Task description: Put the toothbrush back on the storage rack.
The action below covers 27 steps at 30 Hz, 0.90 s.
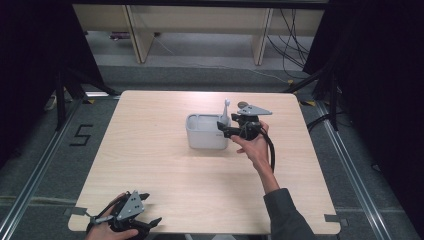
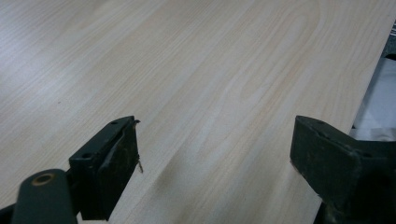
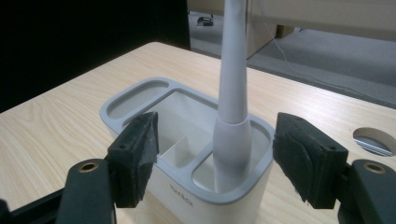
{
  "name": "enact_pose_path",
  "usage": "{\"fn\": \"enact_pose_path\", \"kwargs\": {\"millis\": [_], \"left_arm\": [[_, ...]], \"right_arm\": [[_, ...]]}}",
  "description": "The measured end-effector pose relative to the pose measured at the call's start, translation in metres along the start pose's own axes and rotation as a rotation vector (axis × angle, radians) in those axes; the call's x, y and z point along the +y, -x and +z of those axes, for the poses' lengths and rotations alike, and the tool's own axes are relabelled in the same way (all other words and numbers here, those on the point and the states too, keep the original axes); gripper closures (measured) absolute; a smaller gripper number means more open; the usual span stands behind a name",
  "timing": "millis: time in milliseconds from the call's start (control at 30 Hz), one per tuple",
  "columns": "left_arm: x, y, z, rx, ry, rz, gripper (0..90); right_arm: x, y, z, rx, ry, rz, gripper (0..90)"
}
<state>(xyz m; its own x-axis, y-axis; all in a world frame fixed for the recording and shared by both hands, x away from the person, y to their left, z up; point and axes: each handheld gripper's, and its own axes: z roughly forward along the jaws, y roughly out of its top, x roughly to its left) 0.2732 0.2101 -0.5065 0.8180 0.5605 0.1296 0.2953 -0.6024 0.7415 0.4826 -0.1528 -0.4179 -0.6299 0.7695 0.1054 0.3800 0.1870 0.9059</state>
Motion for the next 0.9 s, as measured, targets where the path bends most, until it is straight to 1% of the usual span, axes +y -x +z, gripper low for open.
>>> {"fn": "enact_pose_path", "kwargs": {"millis": [67, 100, 133, 167, 200, 233, 267, 300, 333, 367, 400, 433, 467, 500, 533, 567, 600, 633, 667, 700, 733, 833, 867, 900], "left_arm": [[0.0, 0.001, 0.0, -0.004, 0.007, -0.007, 14.8], [0.0, 0.0, 0.0, -0.002, 0.002, 0.0, 14.8], [-0.001, 0.0, 0.0, -0.001, 0.011, -0.001, 14.8], [-0.001, 0.0, 0.0, -0.001, 0.011, -0.001, 14.8], [-0.001, 0.0, 0.001, -0.005, 0.015, -0.007, 14.8], [-0.001, 0.0, 0.0, -0.006, 0.015, -0.005, 14.8], [0.0, -0.001, -0.001, -0.008, -0.002, 0.002, 14.8], [0.0, -0.001, -0.001, -0.009, -0.003, 0.003, 14.8], [0.0, -0.001, -0.001, -0.009, -0.001, 0.001, 14.8], [0.0, -0.001, -0.001, -0.009, -0.001, 0.001, 14.8], [-0.001, 0.0, 0.0, -0.005, 0.017, -0.006, 14.8], [-0.001, 0.0, 0.0, -0.005, 0.014, -0.006, 14.8], [-0.001, 0.0, 0.0, -0.005, 0.015, -0.005, 14.8], [0.0, 0.0, -0.001, -0.01, -0.005, 0.0, 14.8], [0.0, -0.001, -0.001, -0.011, -0.004, 0.002, 14.8], [0.0, 0.0, -0.001, -0.017, -0.002, -0.004, 14.8], [-0.001, 0.0, 0.0, -0.008, 0.017, -0.008, 14.8], [-0.001, 0.0, 0.0, -0.008, 0.017, -0.008, 14.8], [0.0, -0.001, -0.001, -0.006, 0.017, -0.008, 14.8], [0.0, 0.0, -0.001, -0.007, 0.016, -0.007, 14.8], [0.0, 0.0, -0.001, -0.008, 0.016, -0.006, 14.8], [-0.001, 0.0, -0.001, -0.008, 0.015, -0.006, 14.8], [0.0, 0.0, -0.001, -0.007, 0.014, -0.006, 14.8], [-0.001, 0.0, -0.001, -0.008, 0.015, -0.007, 14.8]], "right_arm": [[0.0, 0.001, -0.002, 0.005, 0.003, -0.001, 32.1], [0.0, 0.001, -0.002, 0.006, 0.008, -0.005, 32.1], [0.0, 0.001, -0.003, -0.001, 0.008, -0.012, 32.1], [-0.001, 0.001, -0.003, 0.002, 0.01, -0.018, 32.0], [-0.001, 0.001, -0.004, -0.003, 0.004, -0.006, 31.9], [-0.001, 0.002, -0.004, -0.006, 0.004, -0.019, 31.9], [-0.001, 0.001, -0.004, -0.001, 0.007, -0.011, 31.9], [-0.001, 0.001, -0.004, 0.001, 0.011, -0.015, 31.9], [-0.001, 0.0, -0.005, 0.014, 0.002, 0.0, 31.9], [-0.001, 0.0, -0.005, 0.014, 0.002, 0.0, 31.9], [-0.001, 0.001, -0.005, 0.006, 0.006, -0.014, 31.3], [-0.001, 0.001, -0.005, 0.006, 0.006, -0.014, 31.3], [-0.002, -0.001, -0.007, 0.005, -0.003, 0.012, 31.1], [-0.002, 0.0, -0.008, 0.004, 0.002, 0.009, 30.7], [-0.002, 0.001, -0.01, -0.017, -0.001, -0.016, 30.0], [-0.002, 0.001, -0.01, -0.004, -0.003, -0.009, 30.0], [-0.003, 0.001, -0.01, 0.002, -0.003, 0.001, 30.0], [-0.003, 0.001, -0.01, 0.002, -0.003, 0.001, 30.0], [-0.004, 0.0, -0.013, 0.003, -0.008, 0.018, 30.0], [-0.004, 0.0, -0.013, 0.007, -0.003, 0.009, 29.9], [-0.005, 0.001, -0.014, -0.006, -0.001, -0.001, 29.9], [-0.004, -0.001, -0.015, 0.002, -0.008, 0.007, 29.2], [-0.004, -0.001, -0.016, -0.011, 0.002, -0.017, 29.2], [-0.005, -0.002, -0.016, -0.014, -0.002, -0.003, 29.1]]}}
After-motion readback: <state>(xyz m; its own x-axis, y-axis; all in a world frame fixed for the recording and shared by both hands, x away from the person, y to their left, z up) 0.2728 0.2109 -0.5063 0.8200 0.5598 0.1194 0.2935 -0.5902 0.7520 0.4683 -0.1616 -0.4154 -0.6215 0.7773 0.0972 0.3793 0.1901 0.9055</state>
